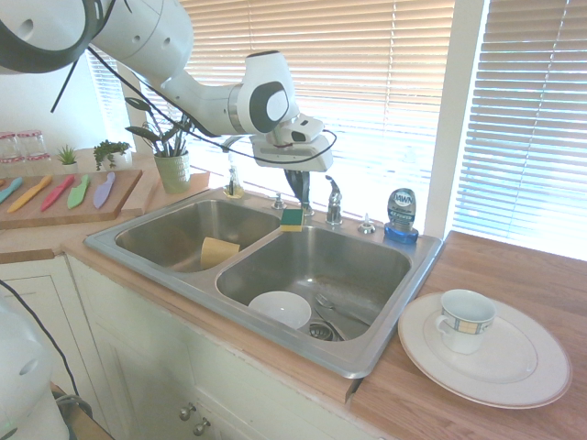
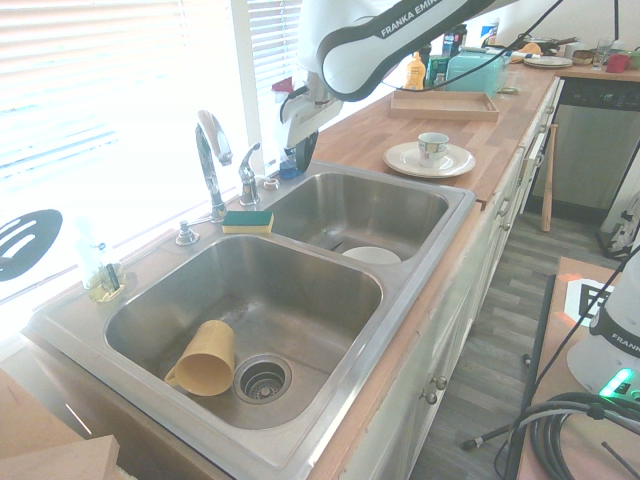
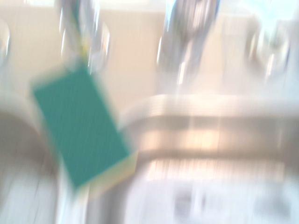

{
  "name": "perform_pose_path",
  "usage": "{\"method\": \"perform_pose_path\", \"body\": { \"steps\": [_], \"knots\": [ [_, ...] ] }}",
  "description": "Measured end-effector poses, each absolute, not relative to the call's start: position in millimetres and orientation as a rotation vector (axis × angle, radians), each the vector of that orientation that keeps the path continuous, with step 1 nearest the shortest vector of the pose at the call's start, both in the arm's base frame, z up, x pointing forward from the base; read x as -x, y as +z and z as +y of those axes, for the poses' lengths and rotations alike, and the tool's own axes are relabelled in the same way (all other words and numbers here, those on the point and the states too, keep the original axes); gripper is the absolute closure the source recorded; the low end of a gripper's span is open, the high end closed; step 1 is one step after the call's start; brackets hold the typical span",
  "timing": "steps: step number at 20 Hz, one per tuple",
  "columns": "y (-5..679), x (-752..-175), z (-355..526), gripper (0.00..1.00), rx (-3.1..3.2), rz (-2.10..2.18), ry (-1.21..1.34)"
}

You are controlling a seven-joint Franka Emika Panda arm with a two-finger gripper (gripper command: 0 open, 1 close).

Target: Turn off the faucet

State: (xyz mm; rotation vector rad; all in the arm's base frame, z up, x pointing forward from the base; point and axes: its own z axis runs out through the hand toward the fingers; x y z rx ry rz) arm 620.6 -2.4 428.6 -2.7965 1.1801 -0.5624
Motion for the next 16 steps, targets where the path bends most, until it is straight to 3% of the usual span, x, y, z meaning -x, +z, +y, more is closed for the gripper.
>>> {"method": "perform_pose_path", "body": {
  "steps": [16],
  "knots": [
    [463,-681,-15,1.00,2.641,1.132,-0.872]
  ]
}}
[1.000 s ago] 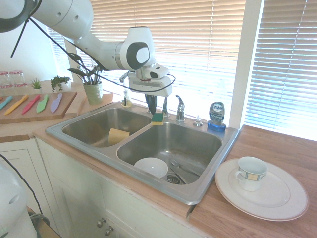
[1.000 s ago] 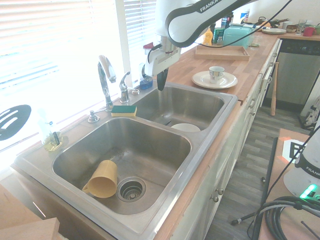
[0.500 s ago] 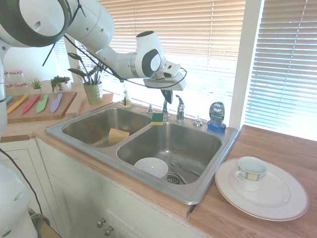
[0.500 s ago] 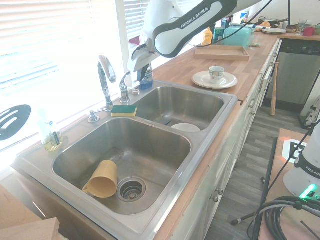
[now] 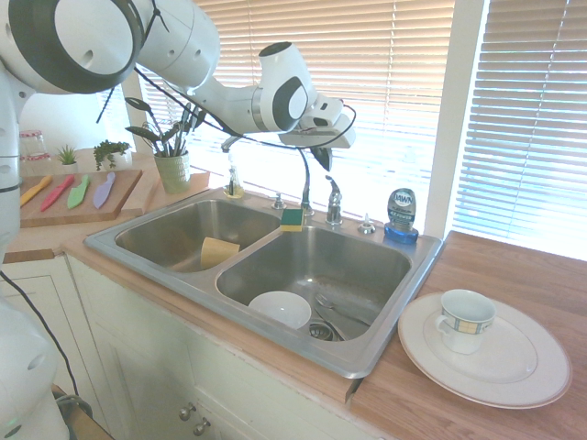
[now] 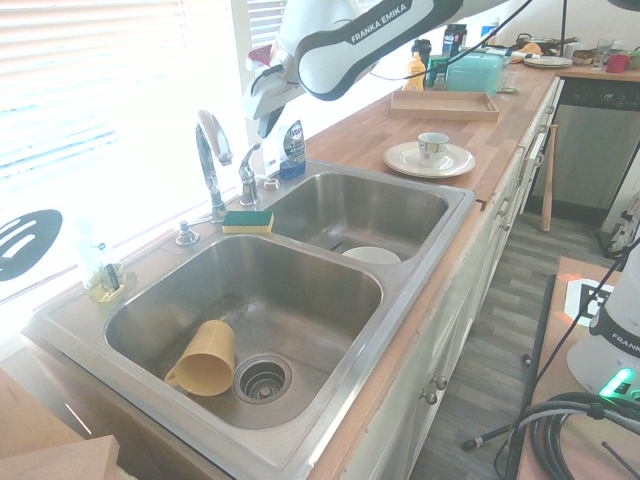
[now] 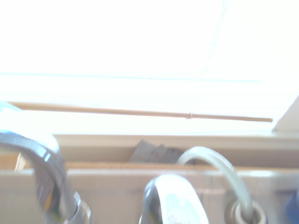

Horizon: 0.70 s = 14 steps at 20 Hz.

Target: Turn off the faucet

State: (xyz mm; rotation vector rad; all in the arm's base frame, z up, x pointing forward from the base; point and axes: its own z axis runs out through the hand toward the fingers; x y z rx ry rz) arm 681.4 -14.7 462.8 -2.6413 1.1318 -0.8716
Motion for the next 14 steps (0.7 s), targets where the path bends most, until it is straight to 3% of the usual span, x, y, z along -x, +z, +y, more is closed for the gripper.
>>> {"method": "perform_pose_path", "body": {
  "steps": [6,14],
  "knots": [
    [447,-717,-11,1.00,2.641,1.123,-0.844],
    [432,-717,-11,1.00,2.668,1.144,-0.775]
  ]
}}
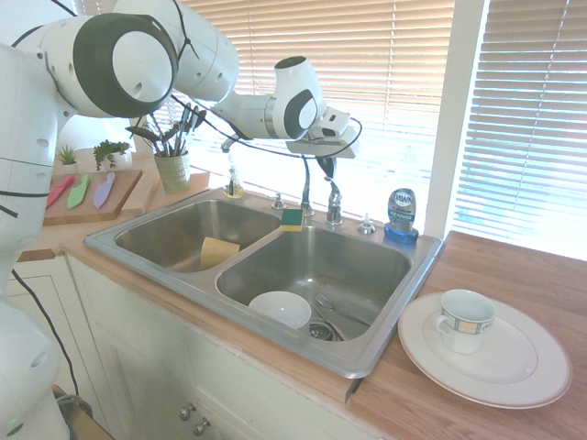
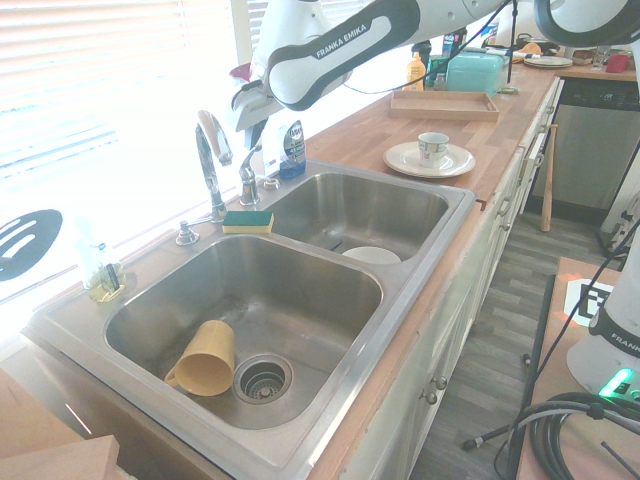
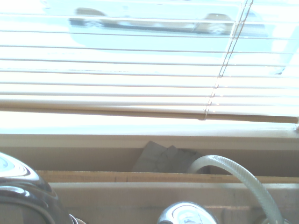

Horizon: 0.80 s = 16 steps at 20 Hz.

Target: Turn off the faucet

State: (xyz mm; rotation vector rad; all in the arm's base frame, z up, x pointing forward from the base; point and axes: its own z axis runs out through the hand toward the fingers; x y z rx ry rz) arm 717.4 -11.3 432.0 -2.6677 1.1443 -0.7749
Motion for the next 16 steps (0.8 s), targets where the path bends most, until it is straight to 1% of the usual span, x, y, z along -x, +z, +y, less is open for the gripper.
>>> {"method": "perform_pose_path", "body": {
  "steps": [7,16],
  "knots": [
    [413,-711,-11,1.00,2.689,1.157,-0.725],
    [412,-709,-10,1.00,2.690,1.155,-0.726]
  ]
}}
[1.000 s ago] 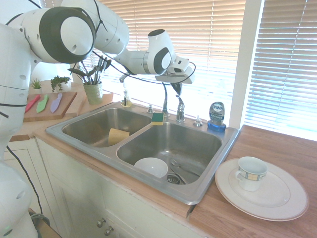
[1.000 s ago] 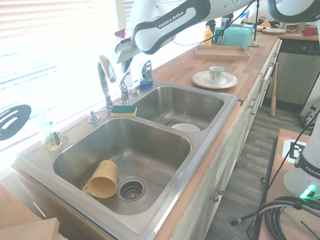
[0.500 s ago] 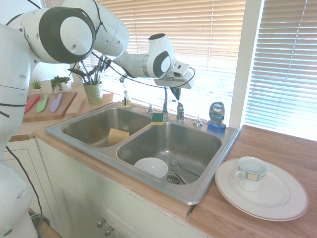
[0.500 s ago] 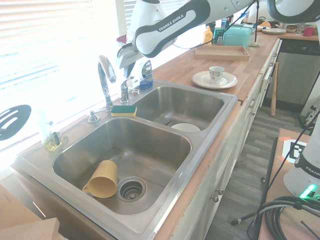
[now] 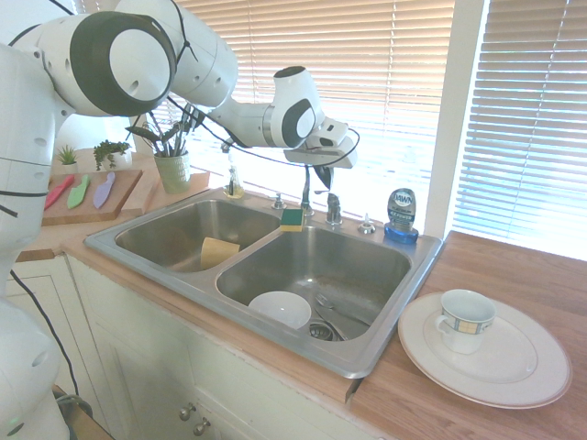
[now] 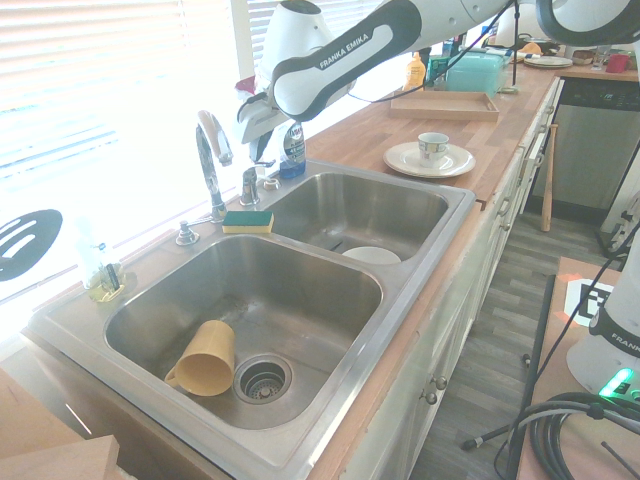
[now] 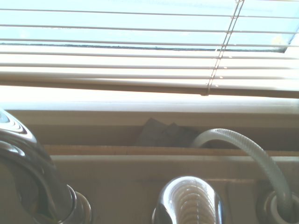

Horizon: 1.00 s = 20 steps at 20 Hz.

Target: Turn off the faucet

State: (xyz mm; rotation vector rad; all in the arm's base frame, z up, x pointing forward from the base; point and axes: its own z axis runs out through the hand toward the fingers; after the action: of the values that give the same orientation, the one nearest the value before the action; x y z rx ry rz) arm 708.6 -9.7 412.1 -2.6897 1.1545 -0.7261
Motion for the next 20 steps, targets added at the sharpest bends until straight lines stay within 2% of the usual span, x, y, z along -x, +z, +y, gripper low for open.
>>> {"method": "perform_pose_path", "body": {
  "steps": [9,20],
  "knots": [
    [433,-662,4,1.00,2.766,1.187,-0.564],
    [379,-562,3,1.00,2.893,1.280,-0.177]
  ]
}}
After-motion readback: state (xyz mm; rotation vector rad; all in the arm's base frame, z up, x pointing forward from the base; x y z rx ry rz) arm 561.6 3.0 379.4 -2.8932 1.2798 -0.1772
